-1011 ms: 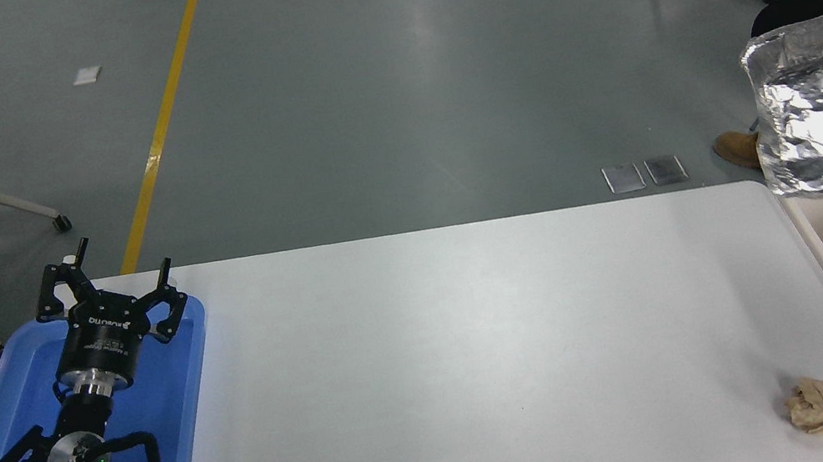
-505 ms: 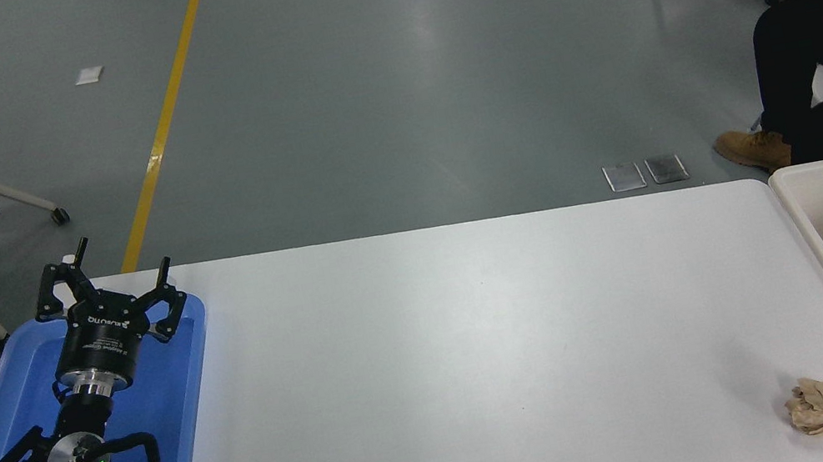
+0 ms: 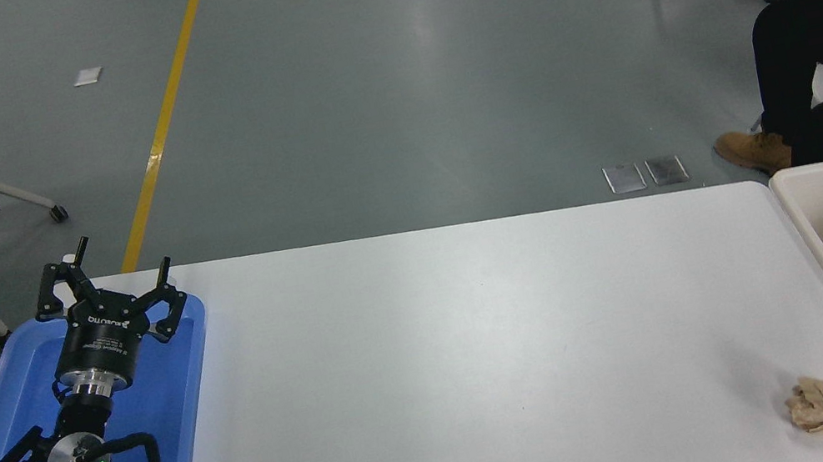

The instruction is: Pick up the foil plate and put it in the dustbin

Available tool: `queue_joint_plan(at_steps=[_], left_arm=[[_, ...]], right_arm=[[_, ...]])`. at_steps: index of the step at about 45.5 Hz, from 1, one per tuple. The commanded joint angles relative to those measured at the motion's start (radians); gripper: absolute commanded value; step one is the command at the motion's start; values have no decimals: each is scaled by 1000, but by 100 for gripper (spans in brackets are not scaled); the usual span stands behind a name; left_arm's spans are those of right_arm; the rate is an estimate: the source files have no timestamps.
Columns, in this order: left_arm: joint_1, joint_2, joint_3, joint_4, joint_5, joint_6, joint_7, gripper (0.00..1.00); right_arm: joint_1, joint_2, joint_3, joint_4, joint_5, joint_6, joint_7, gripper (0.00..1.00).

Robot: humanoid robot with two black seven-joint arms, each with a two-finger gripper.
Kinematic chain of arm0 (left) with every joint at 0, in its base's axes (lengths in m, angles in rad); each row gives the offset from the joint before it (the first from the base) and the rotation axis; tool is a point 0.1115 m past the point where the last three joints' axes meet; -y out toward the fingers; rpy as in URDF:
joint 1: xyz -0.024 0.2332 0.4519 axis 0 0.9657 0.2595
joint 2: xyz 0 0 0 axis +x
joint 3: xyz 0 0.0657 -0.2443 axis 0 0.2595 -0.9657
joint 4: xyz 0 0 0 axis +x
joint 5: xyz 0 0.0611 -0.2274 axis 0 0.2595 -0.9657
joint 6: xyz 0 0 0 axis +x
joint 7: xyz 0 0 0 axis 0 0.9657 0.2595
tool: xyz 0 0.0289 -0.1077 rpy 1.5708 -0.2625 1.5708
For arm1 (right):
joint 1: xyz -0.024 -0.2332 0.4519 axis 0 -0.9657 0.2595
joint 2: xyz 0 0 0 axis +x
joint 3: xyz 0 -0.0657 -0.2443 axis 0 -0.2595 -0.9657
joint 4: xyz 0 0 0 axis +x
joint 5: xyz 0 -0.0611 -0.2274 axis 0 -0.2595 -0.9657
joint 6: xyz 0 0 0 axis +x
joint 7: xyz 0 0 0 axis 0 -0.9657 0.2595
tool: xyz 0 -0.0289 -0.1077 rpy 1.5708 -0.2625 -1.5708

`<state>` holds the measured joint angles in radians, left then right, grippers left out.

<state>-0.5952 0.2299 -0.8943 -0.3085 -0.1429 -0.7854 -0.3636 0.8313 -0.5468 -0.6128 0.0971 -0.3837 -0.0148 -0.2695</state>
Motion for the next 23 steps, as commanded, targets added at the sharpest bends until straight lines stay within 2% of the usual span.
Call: queue_joint_plan(at_steps=[1,23], left_arm=[[0,0,0,0,0,0,0,100],[0,0,0,0,0,0,0,100]], right_arm=[[-126,56,79,-16,19,-60,-1,0],[-193,93,171,-16,19,-99,-1,0]])
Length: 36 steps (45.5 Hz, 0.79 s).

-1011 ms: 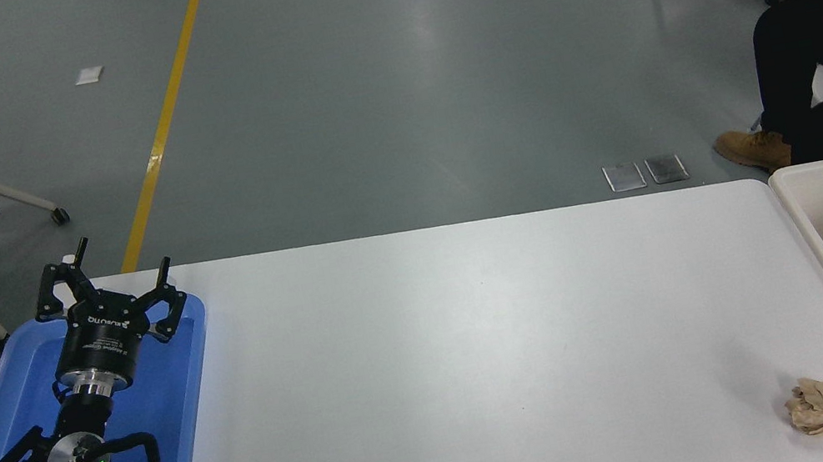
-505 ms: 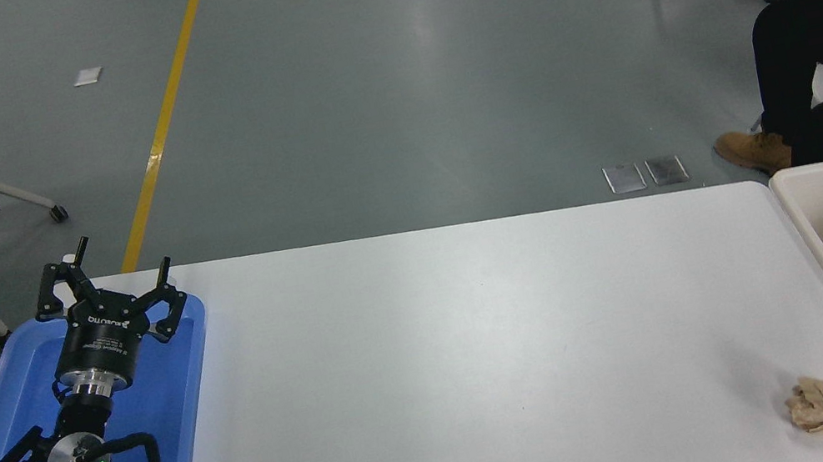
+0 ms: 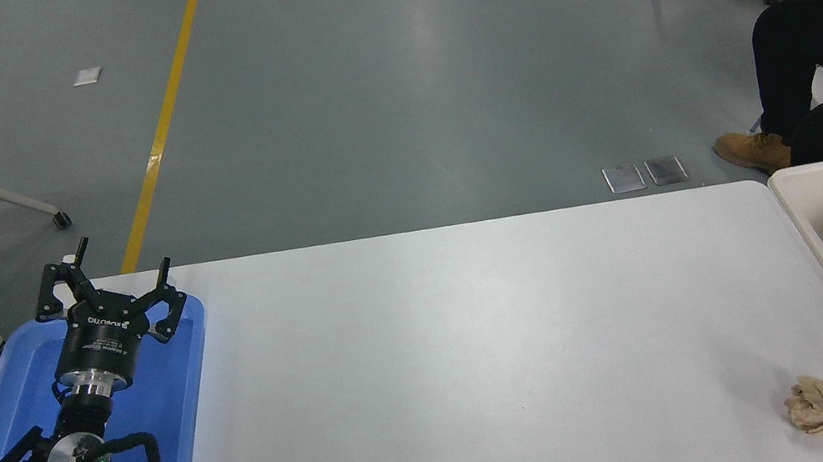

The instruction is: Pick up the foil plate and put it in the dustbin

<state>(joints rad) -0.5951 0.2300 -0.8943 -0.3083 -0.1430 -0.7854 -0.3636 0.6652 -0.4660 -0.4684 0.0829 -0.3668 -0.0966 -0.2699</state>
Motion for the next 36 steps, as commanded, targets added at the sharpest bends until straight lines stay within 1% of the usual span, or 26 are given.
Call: queue_joint_plan(at_steps=[1,3,4,7,8,10,12,21,25,30,32,36], left_arm=[[0,0,0,0,0,0,0,100],[0,0,0,0,0,0,0,100],[0,0,0,0,0,0,0,100],[0,0,0,0,0,0,0,100],[0,0,0,0,0,0,0,100],[0,0,0,0,0,0,0,100],[0,0,0,0,0,0,0,100],[0,0,0,0,0,0,0,100],[0,0,0,0,0,0,0,100],[-2,0,0,0,0,0,0,100],[0,0,0,0,0,0,0,100],[-2,0,0,0,0,0,0,100]], right_arm=[[-27,10,27,-2,2,-17,0,0],[-26,10,25,-2,2,-17,0,0],[-26,9,25,-2,2,-18,0,2],[-27,7,17,-2,0,-28,0,50],[-27,7,14,-2,0,-32,0,63],[-29,7,13,-2,0,-43,1,83],[-27,6,11,0,2,-51,1,99],[-4,4,-3,18,2,-46,1,100],[56,1,-32,23,2,-41,1,100],[161,-5,-137,76,2,-40,1,100],[258,-5,-228,135,2,-38,1,100],[385,-8,-317,230,2,-38,1,100]])
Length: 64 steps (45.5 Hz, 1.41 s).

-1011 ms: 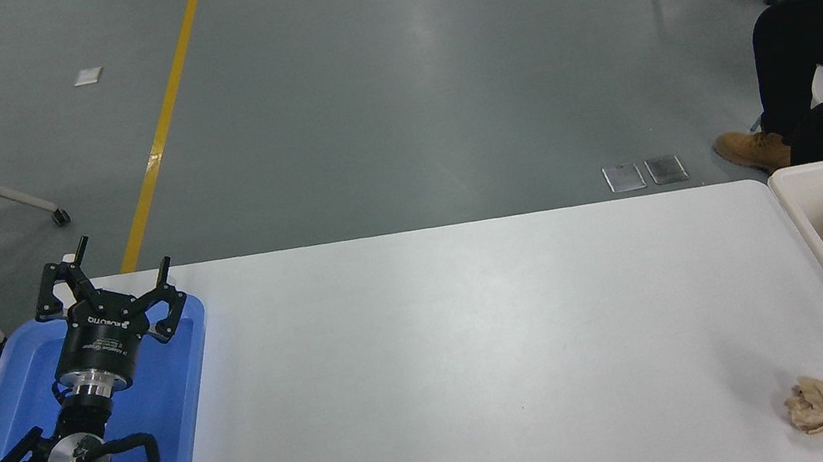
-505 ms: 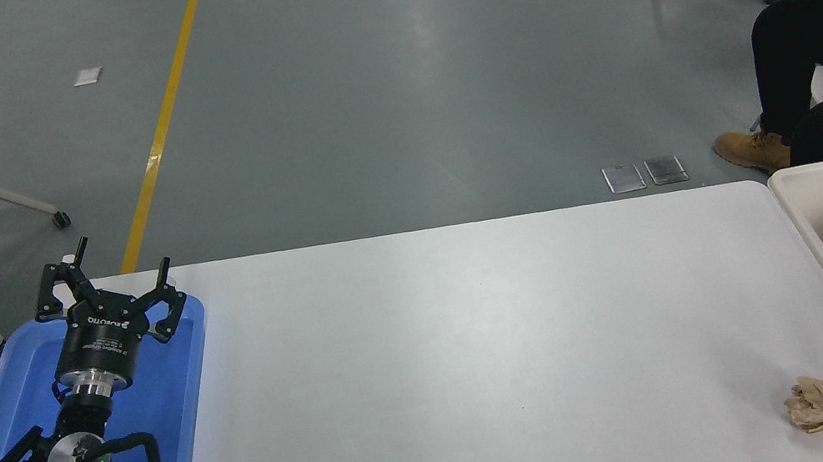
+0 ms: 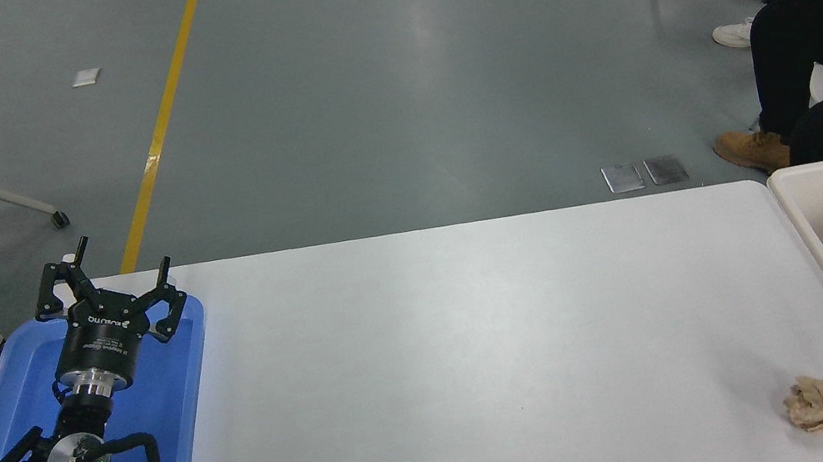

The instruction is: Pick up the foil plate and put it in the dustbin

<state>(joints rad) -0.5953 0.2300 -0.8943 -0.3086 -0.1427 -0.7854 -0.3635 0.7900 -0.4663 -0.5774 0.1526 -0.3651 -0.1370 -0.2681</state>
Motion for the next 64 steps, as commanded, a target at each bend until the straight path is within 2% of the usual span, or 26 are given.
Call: queue_joint_plan(at_steps=[1,20,31,36,50,64], left_arm=[[0,0,0,0,0,0,0,100],[-1,0,2,-1,0,0,0,100],[-1,0,2,0,0,0,0,100],[-1,0,2,0,0,0,0,100],[-1,0,2,0,0,0,0,100],[0,0,0,0,-2,0,0,100]], right_arm=[[288,-11,-222,188,0,2,0,100],[750,0,-327,611,-8,114,-2,100],[1017,-12,-476,826,-2,279,-2,100],[1144,-31,-522,929,-2,416,-2,100],[1408,-160,-529,1186,-3,922,-2,100],[1568,-189,-527,1300,0,922,-2,100]])
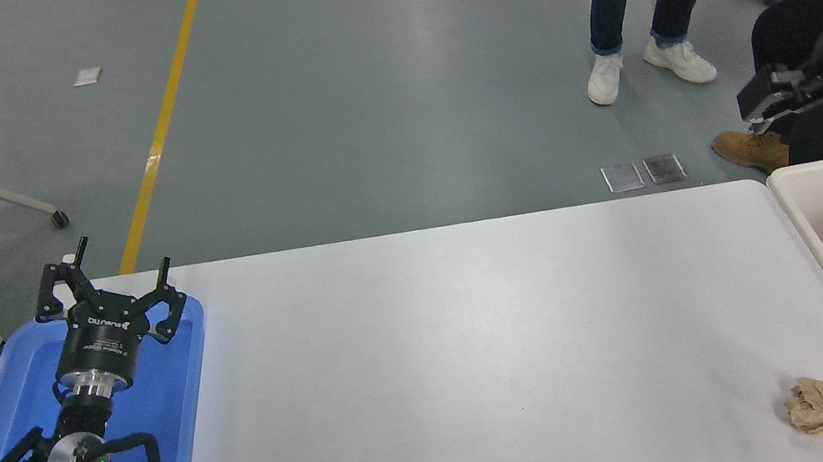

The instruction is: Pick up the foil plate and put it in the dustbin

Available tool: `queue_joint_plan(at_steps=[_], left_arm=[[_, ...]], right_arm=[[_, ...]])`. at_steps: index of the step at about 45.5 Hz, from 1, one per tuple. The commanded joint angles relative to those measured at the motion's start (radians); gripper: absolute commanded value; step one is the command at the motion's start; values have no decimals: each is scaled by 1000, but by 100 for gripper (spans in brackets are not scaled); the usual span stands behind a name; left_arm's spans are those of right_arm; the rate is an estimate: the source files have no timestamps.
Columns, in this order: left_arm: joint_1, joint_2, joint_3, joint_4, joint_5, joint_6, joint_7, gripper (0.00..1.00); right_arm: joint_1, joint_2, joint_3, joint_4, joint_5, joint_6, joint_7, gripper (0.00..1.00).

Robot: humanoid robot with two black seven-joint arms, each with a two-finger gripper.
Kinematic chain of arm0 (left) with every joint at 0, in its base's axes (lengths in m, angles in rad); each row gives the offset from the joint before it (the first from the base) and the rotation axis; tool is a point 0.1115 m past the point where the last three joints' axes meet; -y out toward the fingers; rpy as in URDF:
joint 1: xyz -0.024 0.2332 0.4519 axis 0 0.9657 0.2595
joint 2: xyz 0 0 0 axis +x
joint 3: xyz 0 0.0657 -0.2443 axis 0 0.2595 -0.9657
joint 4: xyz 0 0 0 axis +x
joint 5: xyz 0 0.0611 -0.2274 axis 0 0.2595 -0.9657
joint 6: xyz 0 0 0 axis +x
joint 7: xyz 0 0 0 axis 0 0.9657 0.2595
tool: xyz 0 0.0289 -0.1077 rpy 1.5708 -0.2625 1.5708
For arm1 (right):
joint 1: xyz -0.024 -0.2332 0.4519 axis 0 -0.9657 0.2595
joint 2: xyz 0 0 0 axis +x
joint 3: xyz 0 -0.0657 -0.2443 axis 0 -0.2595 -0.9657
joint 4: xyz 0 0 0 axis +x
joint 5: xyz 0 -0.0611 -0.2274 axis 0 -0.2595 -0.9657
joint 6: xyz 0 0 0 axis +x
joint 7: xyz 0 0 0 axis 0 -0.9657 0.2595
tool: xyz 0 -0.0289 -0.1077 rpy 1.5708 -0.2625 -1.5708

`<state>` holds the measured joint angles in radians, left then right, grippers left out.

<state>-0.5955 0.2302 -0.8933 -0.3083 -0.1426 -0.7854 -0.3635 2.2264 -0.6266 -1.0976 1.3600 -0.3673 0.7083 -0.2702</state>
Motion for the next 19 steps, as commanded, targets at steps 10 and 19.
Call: queue_joint_plan(at_steps=[10,19], left_arm=[[0,0,0,0,0,0,0,100],[0,0,-1,0,0,0,0,100]], right_arm=[[142,-22,-7,93,2,77,-1,100],[133,-27,-1,91,1,77,-7,100]])
